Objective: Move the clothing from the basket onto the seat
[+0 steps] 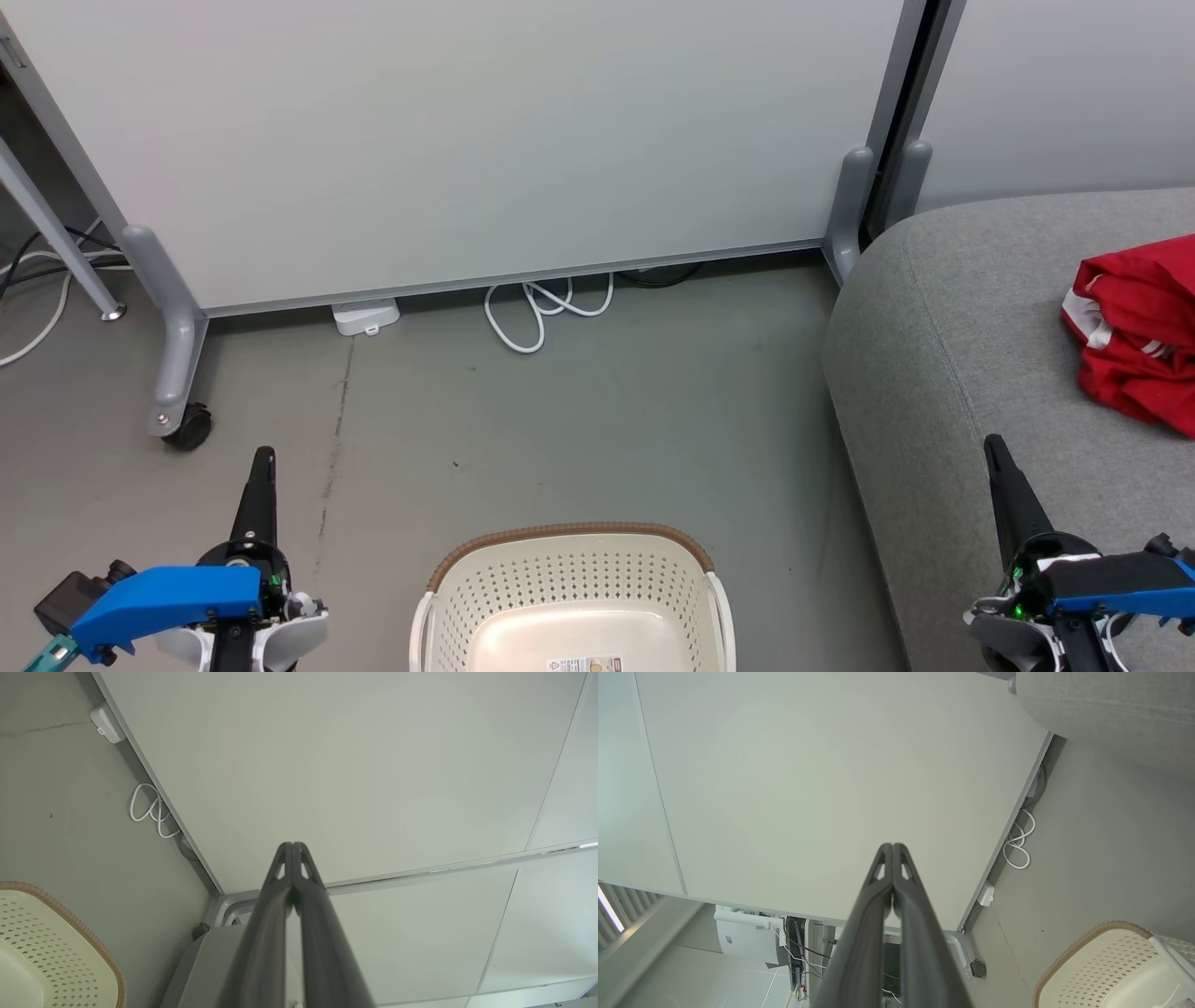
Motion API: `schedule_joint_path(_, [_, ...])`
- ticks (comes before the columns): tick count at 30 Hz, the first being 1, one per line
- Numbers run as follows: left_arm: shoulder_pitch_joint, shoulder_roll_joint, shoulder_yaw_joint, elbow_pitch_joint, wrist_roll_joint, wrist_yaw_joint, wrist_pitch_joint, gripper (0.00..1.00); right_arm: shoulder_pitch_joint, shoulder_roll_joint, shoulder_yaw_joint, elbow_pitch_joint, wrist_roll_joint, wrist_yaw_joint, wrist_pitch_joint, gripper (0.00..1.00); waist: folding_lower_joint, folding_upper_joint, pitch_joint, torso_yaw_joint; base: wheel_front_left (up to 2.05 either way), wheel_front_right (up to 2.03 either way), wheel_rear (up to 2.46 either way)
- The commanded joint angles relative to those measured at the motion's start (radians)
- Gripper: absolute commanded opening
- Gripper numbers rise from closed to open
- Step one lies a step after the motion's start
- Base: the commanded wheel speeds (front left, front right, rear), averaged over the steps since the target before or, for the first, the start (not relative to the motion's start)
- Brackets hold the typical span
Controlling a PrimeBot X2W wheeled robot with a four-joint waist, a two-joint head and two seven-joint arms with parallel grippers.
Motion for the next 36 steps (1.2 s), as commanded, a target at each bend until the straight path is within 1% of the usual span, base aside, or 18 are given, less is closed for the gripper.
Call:
schedule_joint_path(1, [-0.02, 0.001, 0.008, -0.008, -0.02, -0.007, 0.005, 0.0, -0.016, 0.0, -0.003, -0.005, 0.02, 0.001, 0.005, 0.0, 0.0, 0.0, 0.0, 0.0, 0.0, 0.0, 0.0])
schedule_joint_path(26, [-0.027, 0.001, 0.023, -0.011, -0.203, -0.012, 0.051, 0.0, -0.026, 0.001, -0.01, -0.003, 0.198, 0.001, 0.052, 0.0, 0.0, 0.0, 0.0, -0.009, 0.0, 0.0, 0.0])
schedule_joint_path(36, [-0.026, 0.001, 0.023, -0.011, -0.203, -0.011, 0.052, 0.0, -0.026, 0.001, -0.01, -0.003, 0.197, 0.001, 0.053, 0.0, 0.0, 0.0, 0.0, -0.009, 0.0, 0.0, 0.0])
